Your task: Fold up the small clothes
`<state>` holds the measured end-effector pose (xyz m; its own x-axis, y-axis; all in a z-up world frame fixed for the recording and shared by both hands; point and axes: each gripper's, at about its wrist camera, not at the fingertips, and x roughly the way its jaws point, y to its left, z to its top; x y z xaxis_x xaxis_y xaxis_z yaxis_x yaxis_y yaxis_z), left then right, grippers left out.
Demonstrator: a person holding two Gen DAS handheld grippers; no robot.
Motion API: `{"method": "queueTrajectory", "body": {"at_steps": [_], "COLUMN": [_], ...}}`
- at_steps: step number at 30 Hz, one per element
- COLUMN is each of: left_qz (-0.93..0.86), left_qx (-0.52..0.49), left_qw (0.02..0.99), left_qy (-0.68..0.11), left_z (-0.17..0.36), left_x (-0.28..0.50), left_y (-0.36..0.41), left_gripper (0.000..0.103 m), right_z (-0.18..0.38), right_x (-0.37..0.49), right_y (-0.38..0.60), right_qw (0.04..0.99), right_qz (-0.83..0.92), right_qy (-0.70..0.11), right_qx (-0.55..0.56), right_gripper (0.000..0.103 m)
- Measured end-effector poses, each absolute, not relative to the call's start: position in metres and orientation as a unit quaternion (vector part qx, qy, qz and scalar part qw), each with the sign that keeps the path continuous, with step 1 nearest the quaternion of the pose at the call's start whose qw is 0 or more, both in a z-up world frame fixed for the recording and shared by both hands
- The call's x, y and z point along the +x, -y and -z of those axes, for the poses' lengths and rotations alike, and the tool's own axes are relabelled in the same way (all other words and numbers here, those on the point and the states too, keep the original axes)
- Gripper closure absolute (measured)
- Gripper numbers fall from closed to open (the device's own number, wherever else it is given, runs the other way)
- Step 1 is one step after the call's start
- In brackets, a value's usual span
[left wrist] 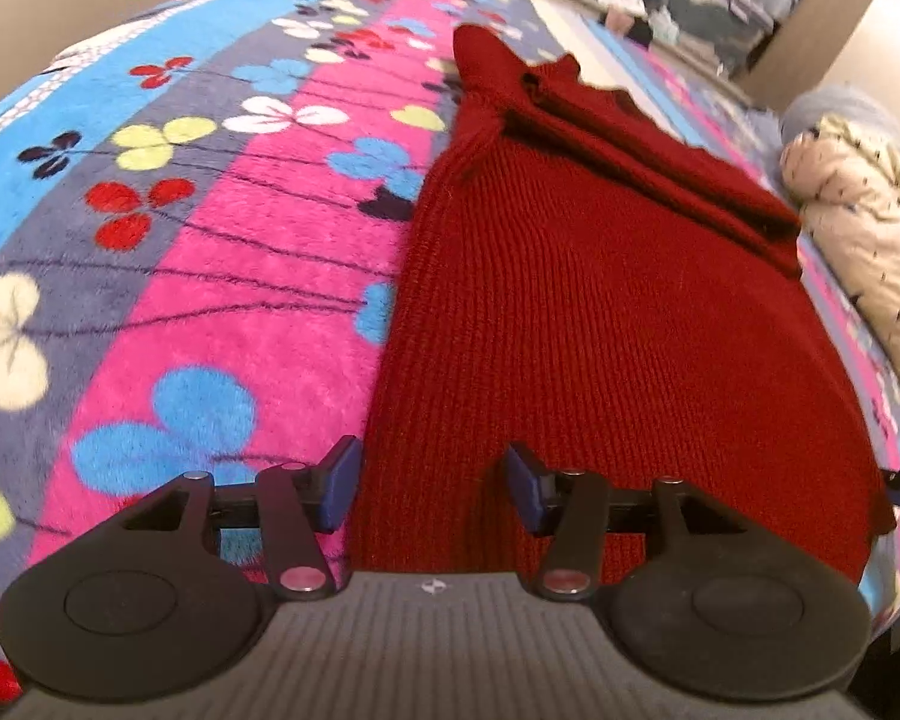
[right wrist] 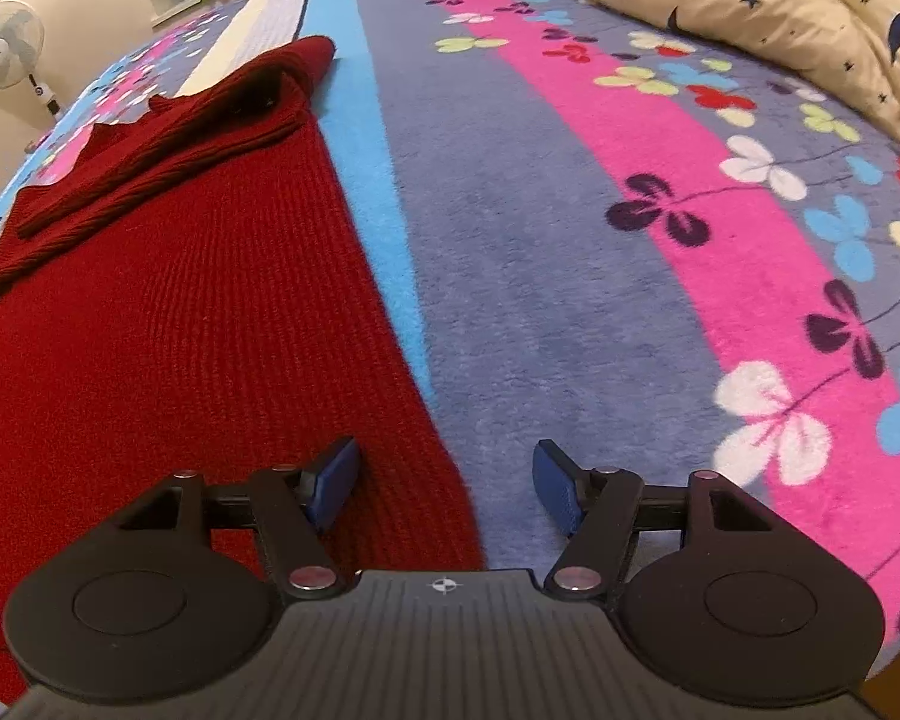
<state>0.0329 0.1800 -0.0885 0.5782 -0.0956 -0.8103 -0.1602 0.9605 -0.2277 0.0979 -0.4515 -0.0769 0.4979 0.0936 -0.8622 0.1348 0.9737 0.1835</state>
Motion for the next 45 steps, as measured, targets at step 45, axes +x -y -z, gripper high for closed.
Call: {"method": "queueTrajectory", "body": {"at_steps": [45], "left_qz": [-0.007], "left_qx": [-0.182], "left_qw": [0.883], "left_qy": [-0.434], "left_z": [0.088], "left_x": [0.022], "left_y": [-0.182], "left_gripper": [0.052], "right_z": [0.076], "right_x": [0.096], "right_y": [0.455], "right_qw": [0.858], "right_qz": [-0.005], "right_qy": [-0.497], "right_qx": [0.132], "right_gripper": [0.041]}}
